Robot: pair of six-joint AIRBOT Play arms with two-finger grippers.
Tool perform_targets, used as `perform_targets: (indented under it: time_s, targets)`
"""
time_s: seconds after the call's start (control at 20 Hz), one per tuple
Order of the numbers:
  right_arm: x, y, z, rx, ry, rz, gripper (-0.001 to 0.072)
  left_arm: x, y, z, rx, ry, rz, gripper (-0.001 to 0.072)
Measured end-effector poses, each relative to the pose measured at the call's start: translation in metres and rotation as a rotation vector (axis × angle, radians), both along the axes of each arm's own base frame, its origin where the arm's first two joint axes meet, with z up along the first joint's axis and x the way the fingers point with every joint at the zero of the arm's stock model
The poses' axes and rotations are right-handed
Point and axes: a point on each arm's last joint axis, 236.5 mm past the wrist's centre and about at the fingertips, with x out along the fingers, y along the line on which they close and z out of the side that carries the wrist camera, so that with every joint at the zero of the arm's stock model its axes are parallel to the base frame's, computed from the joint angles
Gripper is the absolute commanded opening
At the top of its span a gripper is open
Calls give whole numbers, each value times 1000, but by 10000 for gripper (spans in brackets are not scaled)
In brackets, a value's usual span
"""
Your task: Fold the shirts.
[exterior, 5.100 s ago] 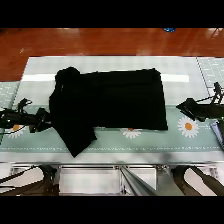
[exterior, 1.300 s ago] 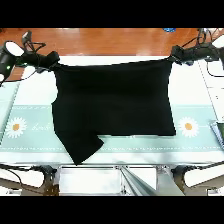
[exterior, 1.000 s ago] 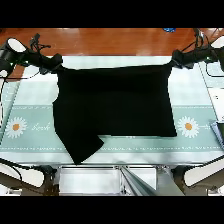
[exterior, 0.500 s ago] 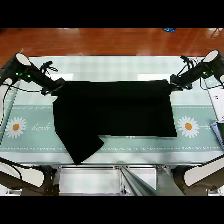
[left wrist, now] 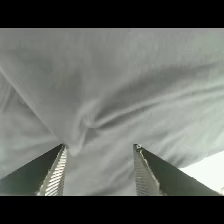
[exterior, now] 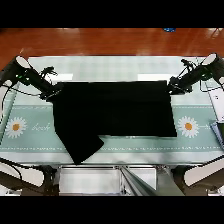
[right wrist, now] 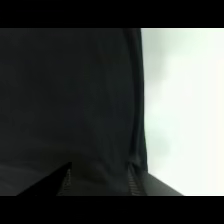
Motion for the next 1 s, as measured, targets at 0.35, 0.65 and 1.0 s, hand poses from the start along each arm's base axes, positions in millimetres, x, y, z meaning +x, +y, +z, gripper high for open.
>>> perform_targets:
  time_s: [0.35,0.65,1.0]
  targets:
    - [-49,-50,37,-104,-25,-148,408,-63,53,26,29,4,123,505]
    - [-111,10,31,39,-151,-199,408,-157,53,-3,-48,-24,388,505]
    - [-126,45,50,148,-287,-232,408,-187,8,-36,-129,-3,506,504]
